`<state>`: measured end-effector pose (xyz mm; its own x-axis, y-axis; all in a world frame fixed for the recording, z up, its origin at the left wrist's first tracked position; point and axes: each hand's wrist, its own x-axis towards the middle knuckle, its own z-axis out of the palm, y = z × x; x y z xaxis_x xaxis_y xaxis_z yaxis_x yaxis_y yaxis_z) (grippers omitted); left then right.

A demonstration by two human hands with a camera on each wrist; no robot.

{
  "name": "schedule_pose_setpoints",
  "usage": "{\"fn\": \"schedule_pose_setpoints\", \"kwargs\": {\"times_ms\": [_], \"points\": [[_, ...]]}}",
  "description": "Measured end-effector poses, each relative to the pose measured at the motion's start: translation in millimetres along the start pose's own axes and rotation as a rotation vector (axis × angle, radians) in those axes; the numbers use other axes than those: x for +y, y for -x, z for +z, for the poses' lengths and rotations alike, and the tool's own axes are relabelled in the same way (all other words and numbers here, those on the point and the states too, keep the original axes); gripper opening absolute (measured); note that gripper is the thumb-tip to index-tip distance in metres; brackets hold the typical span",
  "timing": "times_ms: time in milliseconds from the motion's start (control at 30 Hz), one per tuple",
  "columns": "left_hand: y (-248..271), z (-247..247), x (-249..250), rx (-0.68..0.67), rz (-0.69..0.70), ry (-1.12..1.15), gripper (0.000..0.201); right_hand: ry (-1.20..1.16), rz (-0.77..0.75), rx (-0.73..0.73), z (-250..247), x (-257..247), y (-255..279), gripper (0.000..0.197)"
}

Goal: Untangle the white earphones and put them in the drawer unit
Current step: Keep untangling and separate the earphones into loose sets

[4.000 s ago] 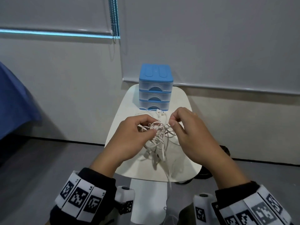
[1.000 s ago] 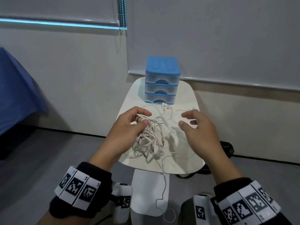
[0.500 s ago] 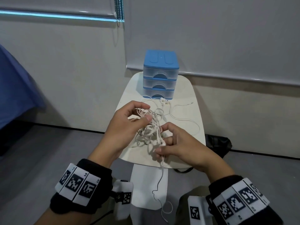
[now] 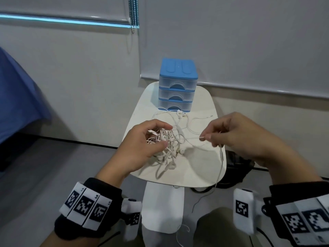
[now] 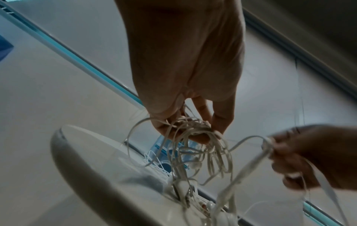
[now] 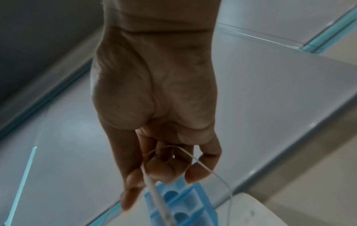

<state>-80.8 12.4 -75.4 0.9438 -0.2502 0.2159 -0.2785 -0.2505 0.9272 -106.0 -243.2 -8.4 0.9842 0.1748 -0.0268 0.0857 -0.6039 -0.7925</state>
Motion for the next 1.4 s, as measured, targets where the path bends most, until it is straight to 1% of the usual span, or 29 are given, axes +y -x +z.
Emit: {"fn": "schedule_pose_setpoints", "kwargs": {"times_ms": [67,100,233,333,433,500,567,633,700,733,833,900,967,1000,1067,1100,1133,1200,1233,1300,1333,1400], "points": [[0.2,1.5,3.0,-0.017,0.014,-0.012,0.037,-0.031,-0.036,0.096,-2.1,-8.5,-1.7,0.018],[0.4,2.0,4.5,-0.023,0.02,-0.014,0.036,-0.085,-0.059,0.148,-1.9,-13.3,-2.0,0.019],[0.9,1.4,9.6,-0.056,0.033,-0.003,0.032,-0.387,-0.097,0.324,2.5,-27.2,-6.5,0.024],[0.4,0.3,10.8,-0.052,0.022,0.008,0.028,-0.605,-0.092,0.365,7.6,-30.7,-10.5,0.019],[-0.3,-0.5,11.8,-0.055,0.009,-0.003,0.026,-0.736,-0.098,0.358,11.4,-34.9,-10.0,0.015],[-1.1,-0.5,14.9,-0.094,0.011,-0.007,0.03,-0.789,-0.101,0.354,12.3,-39.6,-8.8,0.017],[-2.3,1.8,20.3,-0.164,0.018,0.015,0.032,-0.805,-0.096,0.326,15.1,-45.1,-8.7,0.019],[-4.7,7.9,25.7,-0.216,0.034,0.013,0.025,-0.802,-0.099,0.264,20.7,-51.5,-9.5,0.02],[-7.0,14.5,27.5,-0.231,0.036,-0.022,0.02,-0.793,-0.122,0.239,25.0,-57.2,-11.3,0.021],[-8.2,17.1,27.9,-0.231,0.029,-0.032,0.017,-0.791,-0.138,0.263,25.0,-59.6,-12.4,0.022],[-11.3,18.3,27.7,-0.195,-0.007,-0.028,0.013,-0.822,-0.173,0.419,18.5,-59.3,-17.6,0.022],[-13.8,15.6,28.2,-0.166,-0.019,-0.007,0.012,-0.839,-0.17,0.509,15.1,-52.7,-22.0,0.022],[-15.4,13.1,29.6,-0.149,-0.016,0.019,0.012,-0.8,-0.153,0.529,14.2,-43.8,-25.4,0.021],[-16.5,12.0,30.2,-0.135,-0.015,0.03,0.012,-0.745,-0.145,0.499,14.9,-39.3,-26.6,0.019],[-18.7,11.1,31.2,-0.097,-0.017,0.064,0.012,-0.585,-0.146,0.381,16.4,-31.2,-25.5,0.012],[-19.8,11.0,31.7,-0.075,-0.015,0.087,0.012,-0.499,-0.15,0.315,17.3,-27.9,-24.2,0.014],[-21.1,11.2,32.8,-0.056,-0.013,0.111,0.012,-0.404,-0.149,0.257,18.0,-24.7,-22.5,0.021],[-21.2,11.9,32.9,-0.03,-0.012,0.151,0.013,-0.169,-0.14,0.172,21.0,-17.4,-18.3,0.03],[-21.5,12.7,32.5,-0.024,-0.011,0.166,0.014,-0.062,-0.139,0.151,22.4,-14.0,-16.3,0.03],[-21.7,14.0,31.0,-0.015,-0.021,0.187,0.015,0.067,-0.125,0.151,25.2,-7.1,-15.5,0.024],[-21.9,14.4,29.7,-0.007,-0.03,0.193,0.017,0.099,-0.113,0.16,26.6,-4.6,-15.9,0.022],[-22.0,15.3,28.3,0.005,-0.046,0.205,0.018,0.086,-0.108,0.172,29.5,-2.7,-16.6,0.023]]}}
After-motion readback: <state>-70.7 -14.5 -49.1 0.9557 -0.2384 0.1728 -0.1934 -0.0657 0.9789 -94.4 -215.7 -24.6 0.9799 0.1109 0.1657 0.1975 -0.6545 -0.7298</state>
